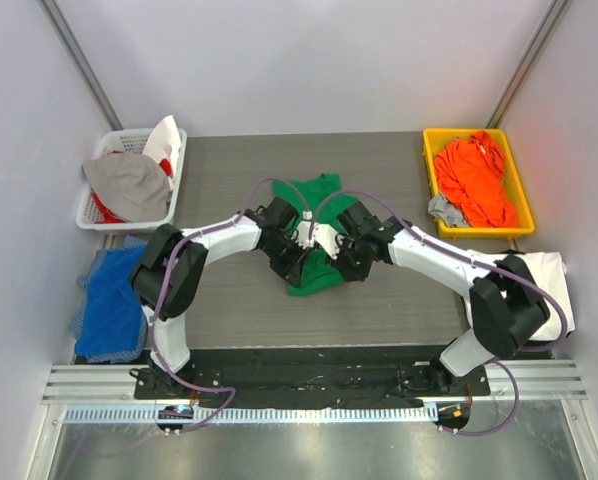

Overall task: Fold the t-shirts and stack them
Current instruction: Fold the tshirt

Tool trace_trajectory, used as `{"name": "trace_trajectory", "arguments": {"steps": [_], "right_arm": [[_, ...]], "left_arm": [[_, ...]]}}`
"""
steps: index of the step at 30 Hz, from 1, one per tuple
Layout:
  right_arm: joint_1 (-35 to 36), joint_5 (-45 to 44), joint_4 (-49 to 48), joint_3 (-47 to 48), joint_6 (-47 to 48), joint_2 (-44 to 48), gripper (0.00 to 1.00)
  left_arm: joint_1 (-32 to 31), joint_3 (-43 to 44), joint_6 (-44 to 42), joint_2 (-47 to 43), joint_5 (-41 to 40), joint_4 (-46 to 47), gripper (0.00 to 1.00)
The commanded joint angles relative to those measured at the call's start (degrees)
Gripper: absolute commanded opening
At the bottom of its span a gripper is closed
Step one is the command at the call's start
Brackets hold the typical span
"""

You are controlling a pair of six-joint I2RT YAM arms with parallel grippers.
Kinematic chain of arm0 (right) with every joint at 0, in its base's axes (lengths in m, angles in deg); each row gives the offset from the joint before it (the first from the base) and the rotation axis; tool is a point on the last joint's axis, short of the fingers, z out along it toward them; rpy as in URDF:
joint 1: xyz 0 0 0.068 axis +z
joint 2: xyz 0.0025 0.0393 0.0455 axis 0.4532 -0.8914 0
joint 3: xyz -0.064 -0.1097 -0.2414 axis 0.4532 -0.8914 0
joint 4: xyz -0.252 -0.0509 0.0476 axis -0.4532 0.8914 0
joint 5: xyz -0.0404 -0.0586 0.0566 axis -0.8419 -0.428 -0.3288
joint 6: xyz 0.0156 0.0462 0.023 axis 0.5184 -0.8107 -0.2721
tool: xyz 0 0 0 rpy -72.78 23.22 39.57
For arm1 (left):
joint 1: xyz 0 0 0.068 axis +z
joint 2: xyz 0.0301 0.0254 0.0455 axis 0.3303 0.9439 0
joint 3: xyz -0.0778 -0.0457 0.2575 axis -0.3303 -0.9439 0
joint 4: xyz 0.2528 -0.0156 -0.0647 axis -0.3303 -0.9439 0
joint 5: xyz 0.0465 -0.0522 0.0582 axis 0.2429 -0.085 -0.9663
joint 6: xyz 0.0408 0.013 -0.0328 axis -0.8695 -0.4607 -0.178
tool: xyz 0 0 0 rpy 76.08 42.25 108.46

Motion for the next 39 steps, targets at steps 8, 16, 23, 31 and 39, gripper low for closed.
{"name": "trace_trajectory", "arguments": {"steps": [8,16,23,31,39], "right_arm": [[1.4,-5.4,5.0,4.5,0.3,7.2,0.01],[0.1,-12.9,-0.8,7.1,1.6,6.3,0.01],[-3.1,-16.2,-5.2,13.3,3.7,0.7,0.01],[-6.3,-16.3,-5.4,24.0,6.0,-7.6,0.01],[-8.5,-16.0,-4.7,33.0,8.2,-15.7,0.01]], "left_arm": [[-0.2,1.1,-1.8,-10.7,-5.1,-4.3,0.0],[4.3,3.1,0.1,-13.1,-10.4,2.2,0.0],[7.8,13.1,0.5,-6.2,-10.9,4.3,0.0],[8.5,23.1,0.4,-0.3,-11.1,3.9,0.0],[10.1,28.9,-0.1,5.1,-12.3,3.6,0.0]]}}
